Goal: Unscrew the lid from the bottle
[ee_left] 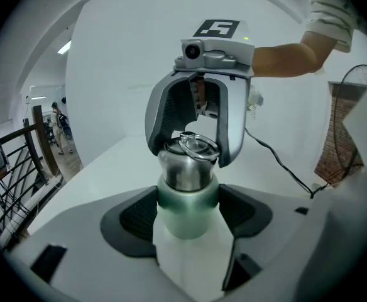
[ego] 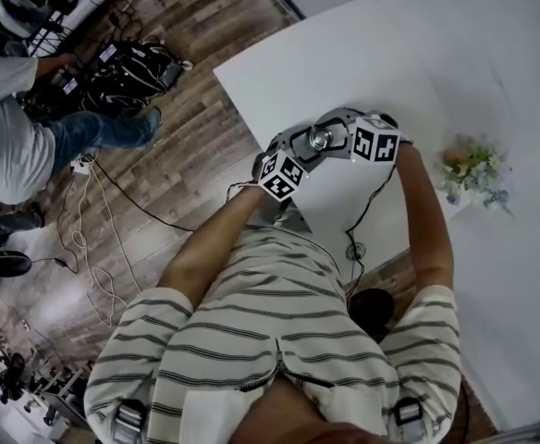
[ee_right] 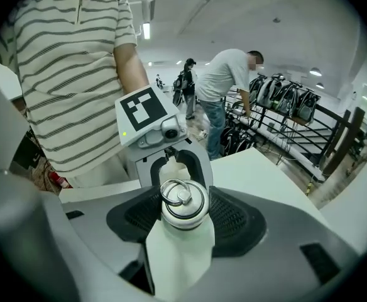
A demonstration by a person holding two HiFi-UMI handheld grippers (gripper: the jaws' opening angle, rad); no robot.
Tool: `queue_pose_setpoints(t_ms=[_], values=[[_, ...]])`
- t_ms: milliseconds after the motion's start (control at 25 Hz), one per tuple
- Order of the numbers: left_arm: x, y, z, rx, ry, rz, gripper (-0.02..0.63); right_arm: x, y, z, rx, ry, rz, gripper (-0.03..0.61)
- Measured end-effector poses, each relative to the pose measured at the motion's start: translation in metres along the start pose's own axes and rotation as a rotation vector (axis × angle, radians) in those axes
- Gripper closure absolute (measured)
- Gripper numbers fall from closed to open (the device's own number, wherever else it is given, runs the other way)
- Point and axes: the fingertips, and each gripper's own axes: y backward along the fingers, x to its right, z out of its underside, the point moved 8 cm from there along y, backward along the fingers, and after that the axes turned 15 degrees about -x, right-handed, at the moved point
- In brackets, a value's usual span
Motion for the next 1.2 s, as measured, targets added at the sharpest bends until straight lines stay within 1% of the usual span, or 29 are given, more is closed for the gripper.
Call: queue_pose_setpoints(t_ms=[120, 240, 320, 360, 440, 480, 560, 640, 680, 760, 920, 1040, 1160, 1200], values=[[0.000, 0.001, 0.001, -0.002, -0.001, 0.001, 0.305, 0.001, 0.000, -0.002, -0.030, 0.027, -0.027, 0.328], [0.000, 0.002, 0.001, -0.005, -0.001, 0.003, 0.305, 0.001, 0.000, -0.005, -0.033, 0.031, -0.029, 0.328], [0.000, 0.002, 0.001, -0.006, -0.003, 0.002, 0.305, 0.000, 0.001, -0.005, -0.029, -0.002, -0.016, 0.324], [0.000, 0.002, 0.001, -0.006, -0.004, 0.002, 0.305, -0.001, 0.002, -0.004, -0.022, -0.037, -0.003, 0.313], [0.000, 0.002, 0.000, -0.006, -0.004, 0.001, 0.305, -0.003, 0.008, -0.001, 0.019, -0.140, 0.041, 0.215], [0.000, 0.002, 0.000, -0.007, -0.004, 0.001, 0.305, -0.005, 0.013, -0.001, 0.055, -0.196, 0.074, 0.201], [0.000, 0.002, 0.000, -0.009, -0.003, 0.001, 0.305, -0.010, 0.022, -0.001, 0.126, -0.308, 0.161, 0.201], [0.000, 0.003, 0.000, -0.009, -0.001, 0.000, 0.305, -0.017, 0.025, 0.002, 0.146, -0.437, 0.265, 0.216], [0.000, 0.002, 0.000, -0.009, 0.000, -0.001, 0.305, -0.020, 0.023, 0.004, 0.142, -0.508, 0.309, 0.208], [0.000, 0.002, 0.001, -0.011, 0.000, -0.004, 0.305, -0.028, 0.016, 0.005, 0.148, -0.640, 0.373, 0.207], [0.000, 0.001, 0.001, -0.014, 0.000, -0.004, 0.305, -0.042, 0.002, -0.002, 0.238, -0.872, 0.465, 0.213], [0.000, 0.002, 0.001, -0.014, 0.002, -0.005, 0.305, -0.048, -0.005, -0.010, 0.289, -0.992, 0.561, 0.242], [0.000, 0.002, 0.000, -0.014, 0.005, -0.006, 0.305, -0.048, -0.009, -0.013, 0.320, -1.060, 0.626, 0.262], [0.000, 0.002, 0.000, -0.014, 0.006, -0.007, 0.305, -0.048, -0.010, -0.014, 0.323, -1.076, 0.641, 0.285]])
